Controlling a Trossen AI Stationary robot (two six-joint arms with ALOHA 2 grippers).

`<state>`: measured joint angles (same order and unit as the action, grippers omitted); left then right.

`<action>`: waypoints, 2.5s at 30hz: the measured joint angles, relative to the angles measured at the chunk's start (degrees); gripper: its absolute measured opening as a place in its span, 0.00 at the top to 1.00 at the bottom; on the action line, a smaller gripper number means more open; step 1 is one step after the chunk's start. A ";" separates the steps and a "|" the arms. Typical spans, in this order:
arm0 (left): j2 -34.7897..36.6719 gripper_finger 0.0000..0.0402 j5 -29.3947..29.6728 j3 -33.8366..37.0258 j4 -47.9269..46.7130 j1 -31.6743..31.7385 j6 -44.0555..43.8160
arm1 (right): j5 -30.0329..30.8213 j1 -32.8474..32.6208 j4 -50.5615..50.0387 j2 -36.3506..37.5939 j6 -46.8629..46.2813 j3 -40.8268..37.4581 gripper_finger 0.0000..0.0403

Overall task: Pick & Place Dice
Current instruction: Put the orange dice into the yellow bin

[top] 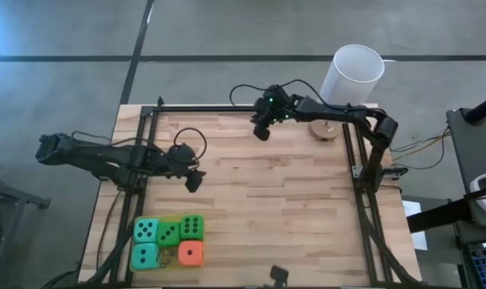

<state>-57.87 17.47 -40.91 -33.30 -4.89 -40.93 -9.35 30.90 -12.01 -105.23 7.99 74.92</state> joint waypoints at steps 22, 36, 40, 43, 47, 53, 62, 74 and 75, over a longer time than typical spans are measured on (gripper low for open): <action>0.02 0.31 -1.05 4.22 29.43 0.85 3.26 | -0.12 -23.22 2.18 10.44 15.75 -0.49 0.85; -0.02 0.31 -1.05 12.13 51.04 0.85 -3.06 | 0.56 -27.33 7.15 10.23 17.80 -0.51 0.85; -0.02 0.32 -1.05 11.88 51.48 0.85 -2.77 | 0.49 -27.42 9.21 9.85 18.19 -0.51 0.85; -0.02 0.31 -1.05 11.85 51.54 0.85 -2.59 | 0.50 -27.42 11.65 9.16 18.20 -0.62 0.85; -0.02 0.31 -1.05 11.99 51.62 0.85 -2.59 | 0.49 -27.46 16.95 7.19 18.76 -0.79 0.85; -0.02 0.32 -1.09 12.00 52.59 0.68 -2.38 | 0.45 -27.55 20.82 5.46 20.14 -0.92 0.85; -0.02 0.32 -1.08 12.00 52.95 0.66 -2.40 | 0.35 -27.63 22.94 5.14 20.24 -0.92 0.85; 0.02 0.33 -1.05 12.07 53.43 0.66 -2.86 | 0.01 -27.67 24.58 4.96 20.95 -0.94 0.85; 0.02 0.33 -1.05 12.07 53.47 0.66 -2.86 | -0.30 -27.68 24.66 4.96 20.96 -0.94 0.85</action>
<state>-57.84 16.42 -28.84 20.16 -4.23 -43.79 -9.65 3.22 12.65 -100.27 28.95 73.97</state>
